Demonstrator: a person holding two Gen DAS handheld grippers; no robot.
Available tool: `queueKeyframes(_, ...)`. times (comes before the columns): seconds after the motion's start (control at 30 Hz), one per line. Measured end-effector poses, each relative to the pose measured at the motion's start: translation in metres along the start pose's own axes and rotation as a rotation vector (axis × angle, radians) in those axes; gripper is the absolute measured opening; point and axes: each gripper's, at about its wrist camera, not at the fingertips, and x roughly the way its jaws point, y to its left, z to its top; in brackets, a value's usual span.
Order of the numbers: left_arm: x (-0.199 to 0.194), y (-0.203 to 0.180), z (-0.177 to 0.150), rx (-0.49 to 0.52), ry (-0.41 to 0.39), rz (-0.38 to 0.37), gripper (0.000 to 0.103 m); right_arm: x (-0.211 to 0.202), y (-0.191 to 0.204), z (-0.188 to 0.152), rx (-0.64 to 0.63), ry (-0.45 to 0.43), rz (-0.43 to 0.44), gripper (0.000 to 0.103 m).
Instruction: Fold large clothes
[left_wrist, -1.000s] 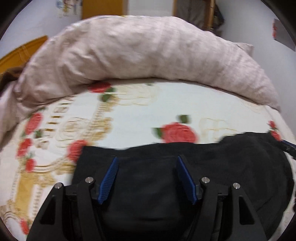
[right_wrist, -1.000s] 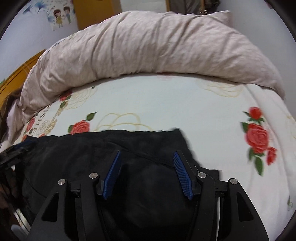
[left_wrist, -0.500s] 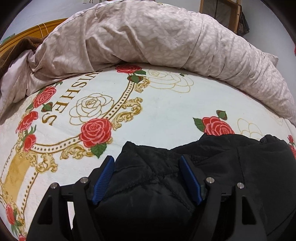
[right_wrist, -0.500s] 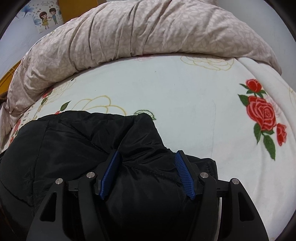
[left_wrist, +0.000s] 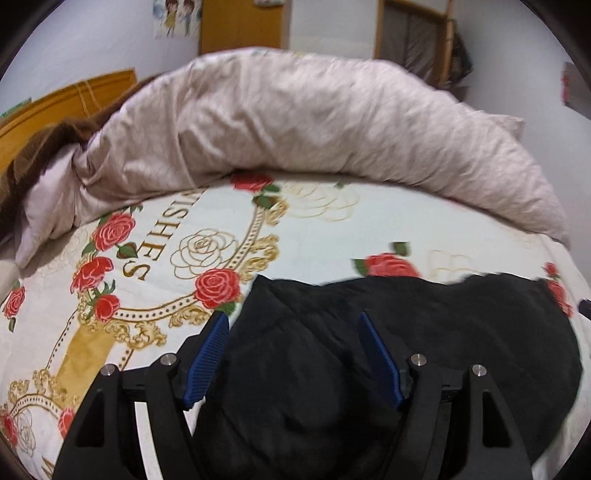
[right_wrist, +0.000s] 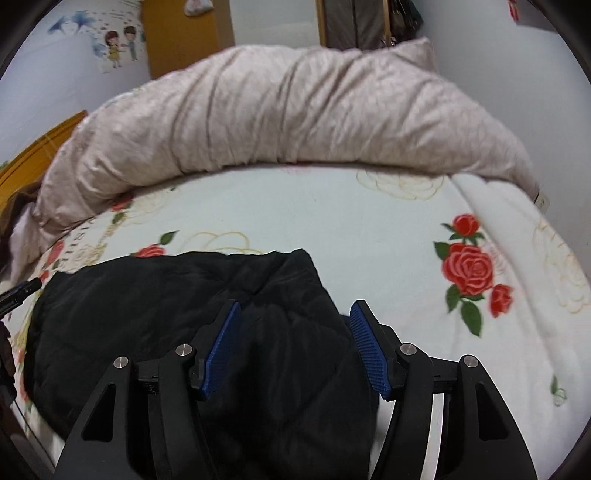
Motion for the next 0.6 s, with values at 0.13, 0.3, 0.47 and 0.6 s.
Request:
queueKeyframes(0.13, -0.003, -0.016, -0.029, 0.037, 0.038, -0.02, 0.074, 0.011, -0.001, -0.026, 0.0, 0.085, -0.021, 0.062)
queueKeyframes(0.3, 0.028, -0.011, -0.046, -0.017, 0.104, 0.017, 0.077, 0.045, -0.018, -0.044, 0.043, 0.168, -0.042, 0.06)
queueKeyframes(0.47, 0.009, -0.015, -0.036, -0.016, 0.115, 0.012, 0.07, 0.011, -0.009, -0.033, 0.001, 0.115, -0.067, 0.058)
queueKeyframes(0.6, -0.03, -0.024, -0.045, -0.007, 0.066, -0.043, 0.07, -0.027, -0.001, -0.041, -0.028, 0.052, -0.043, 0.058)
